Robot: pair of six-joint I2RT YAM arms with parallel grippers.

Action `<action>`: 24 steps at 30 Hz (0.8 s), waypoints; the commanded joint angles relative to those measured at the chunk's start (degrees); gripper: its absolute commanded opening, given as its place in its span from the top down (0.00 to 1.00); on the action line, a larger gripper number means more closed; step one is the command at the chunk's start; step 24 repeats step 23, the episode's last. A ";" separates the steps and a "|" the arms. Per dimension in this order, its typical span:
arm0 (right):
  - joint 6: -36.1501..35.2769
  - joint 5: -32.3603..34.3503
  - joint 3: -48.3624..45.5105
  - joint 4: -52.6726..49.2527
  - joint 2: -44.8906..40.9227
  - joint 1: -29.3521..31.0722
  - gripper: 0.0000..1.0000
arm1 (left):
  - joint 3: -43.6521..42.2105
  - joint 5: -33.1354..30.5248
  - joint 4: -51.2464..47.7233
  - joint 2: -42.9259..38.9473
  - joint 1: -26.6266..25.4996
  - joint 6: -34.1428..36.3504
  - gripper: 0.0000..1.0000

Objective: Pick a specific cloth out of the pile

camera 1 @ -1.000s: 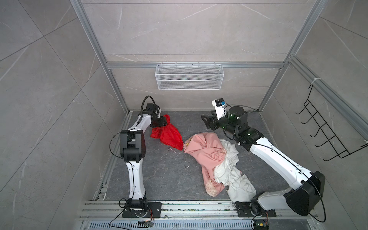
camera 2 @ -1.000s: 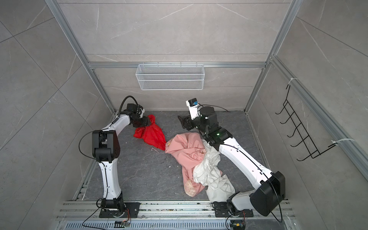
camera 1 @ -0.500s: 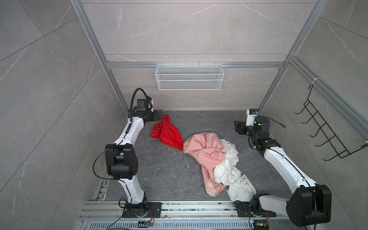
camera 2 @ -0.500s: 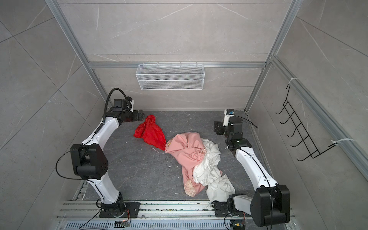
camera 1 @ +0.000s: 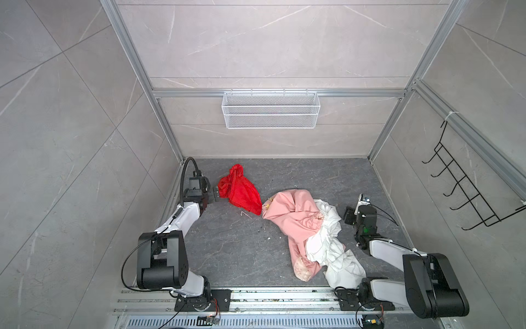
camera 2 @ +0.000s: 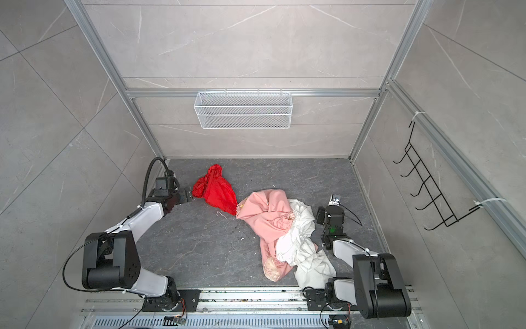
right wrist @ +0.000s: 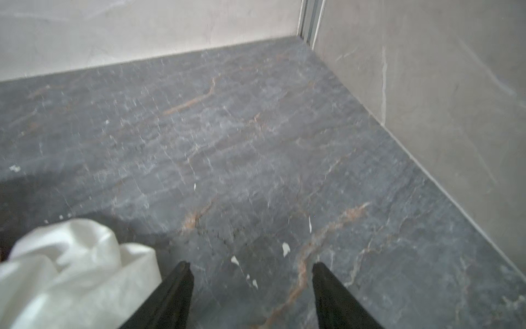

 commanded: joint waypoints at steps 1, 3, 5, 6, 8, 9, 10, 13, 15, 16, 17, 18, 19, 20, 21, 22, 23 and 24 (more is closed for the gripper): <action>-1.03 -1.08 0.37 14.25 3.08 0.36 0.31 | -3.55 -3.25 6.70 -3.32 0.34 0.38 0.01; -3.46 -0.18 -0.44 22.41 9.94 2.62 0.32 | -5.41 -3.21 7.86 -2.95 0.36 1.76 0.01; -5.79 4.39 0.70 24.54 13.34 6.19 0.28 | -7.75 -3.46 10.84 -2.40 0.51 3.74 0.01; -4.10 4.63 1.23 19.70 11.44 6.00 0.16 | -8.99 -3.50 12.61 -2.29 0.75 3.74 0.02; -4.08 5.73 1.01 23.56 13.05 5.55 0.00 | -11.71 -1.20 16.57 -2.12 1.33 3.67 0.02; -3.98 5.87 1.21 22.24 12.65 5.60 0.00 | -12.44 -0.03 17.36 -2.02 1.28 3.80 0.02; -3.61 5.58 1.43 20.31 11.86 5.57 0.00 | -13.61 0.93 19.55 -2.02 1.33 4.12 0.02; -3.95 5.49 1.78 21.20 12.75 5.60 0.00 | -18.67 3.46 29.48 -2.39 1.47 3.87 0.02; -3.78 5.36 2.14 19.93 12.57 5.60 0.00 | -20.85 5.49 35.30 -2.65 1.55 5.48 0.02; -3.83 5.36 2.13 20.19 12.77 5.55 0.00 | -21.73 5.52 37.41 -2.16 1.70 5.39 0.02; -3.86 5.36 2.15 20.14 12.69 5.56 0.00 | -22.63 5.49 39.28 -1.23 1.99 5.00 0.02; -3.86 5.36 2.15 20.07 12.68 5.58 0.00 | -24.05 5.98 43.21 -0.78 2.35 5.08 0.02; -3.84 5.36 2.06 20.28 12.67 5.56 0.00 | -24.37 6.89 42.25 -1.53 2.68 4.84 0.02; -3.87 5.36 2.06 20.29 12.64 5.55 0.00 | -24.88 7.31 43.68 -1.41 3.11 4.57 0.02; -3.87 5.36 1.98 20.41 12.67 5.58 0.00 | -25.46 7.95 44.17 -1.69 3.38 4.35 0.02; -3.87 5.36 1.83 20.75 12.56 5.51 0.00 | -26.40 7.82 45.75 -1.80 3.45 4.37 0.01; -3.92 5.36 1.71 20.90 12.50 5.60 0.00 | -28.04 7.71 48.62 -1.51 3.53 4.25 0.01; -3.92 5.36 1.71 20.90 12.50 5.60 0.00 | -28.04 7.71 48.62 -1.51 3.53 4.25 0.01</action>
